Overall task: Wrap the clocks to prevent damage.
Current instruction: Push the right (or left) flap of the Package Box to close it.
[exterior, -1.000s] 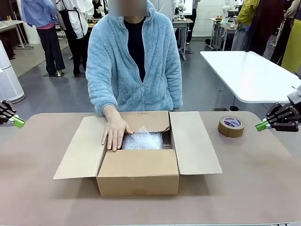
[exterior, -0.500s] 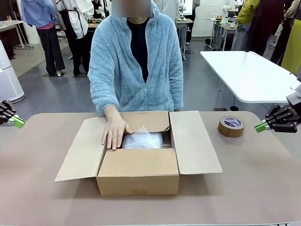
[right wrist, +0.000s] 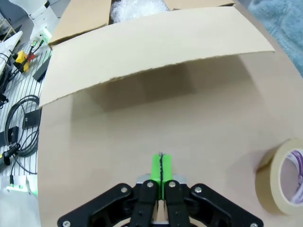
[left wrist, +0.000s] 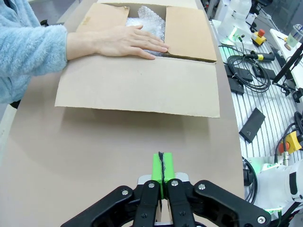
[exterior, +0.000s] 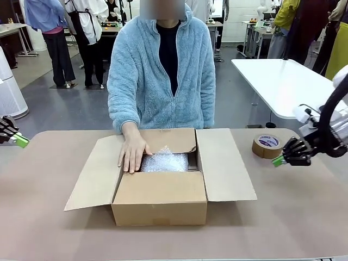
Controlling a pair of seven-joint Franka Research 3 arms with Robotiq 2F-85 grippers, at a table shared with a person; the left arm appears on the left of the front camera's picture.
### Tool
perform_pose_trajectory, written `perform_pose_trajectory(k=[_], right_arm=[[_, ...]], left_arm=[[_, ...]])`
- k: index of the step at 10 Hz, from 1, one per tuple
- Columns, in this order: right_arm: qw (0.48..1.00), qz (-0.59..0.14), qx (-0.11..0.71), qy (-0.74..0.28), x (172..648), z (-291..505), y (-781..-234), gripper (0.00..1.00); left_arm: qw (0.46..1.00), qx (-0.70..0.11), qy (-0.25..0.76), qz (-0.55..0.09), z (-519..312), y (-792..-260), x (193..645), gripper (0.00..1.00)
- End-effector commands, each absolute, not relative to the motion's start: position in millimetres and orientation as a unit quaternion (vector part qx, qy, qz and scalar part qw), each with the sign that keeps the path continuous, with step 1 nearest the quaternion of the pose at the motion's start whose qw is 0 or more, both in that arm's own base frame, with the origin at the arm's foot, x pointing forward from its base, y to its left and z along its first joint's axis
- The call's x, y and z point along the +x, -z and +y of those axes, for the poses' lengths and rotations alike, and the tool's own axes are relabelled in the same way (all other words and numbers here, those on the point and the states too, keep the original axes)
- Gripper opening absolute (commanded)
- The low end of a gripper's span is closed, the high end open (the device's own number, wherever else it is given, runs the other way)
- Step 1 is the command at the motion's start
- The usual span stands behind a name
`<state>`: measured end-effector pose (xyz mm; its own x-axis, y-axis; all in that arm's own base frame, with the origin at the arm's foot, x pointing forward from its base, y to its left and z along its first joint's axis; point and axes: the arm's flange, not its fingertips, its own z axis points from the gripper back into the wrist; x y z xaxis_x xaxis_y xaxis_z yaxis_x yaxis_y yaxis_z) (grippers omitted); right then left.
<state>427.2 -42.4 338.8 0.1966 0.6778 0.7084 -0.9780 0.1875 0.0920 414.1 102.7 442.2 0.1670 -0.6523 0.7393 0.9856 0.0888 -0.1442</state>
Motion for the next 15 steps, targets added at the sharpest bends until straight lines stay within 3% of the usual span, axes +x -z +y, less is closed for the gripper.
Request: perform_pose_trajectory(k=[1, 12, 15], right_arm=[[0.719, -0.271, 0.287, -0.572, 439, -23, -329, 0.01], [0.712, -0.281, 0.305, -0.567, 444, -1, -320, 0.01], [0.679, -0.299, 0.333, -0.582, 450, 16, -305, 0.01]], left_arm=[[0.689, -0.326, 0.592, -0.261, 103, -443, 414, 0.0], [0.689, -0.326, 0.592, -0.261, 103, -443, 414, 0.0], [0.689, -0.326, 0.592, -0.261, 103, -443, 414, 0.0]])
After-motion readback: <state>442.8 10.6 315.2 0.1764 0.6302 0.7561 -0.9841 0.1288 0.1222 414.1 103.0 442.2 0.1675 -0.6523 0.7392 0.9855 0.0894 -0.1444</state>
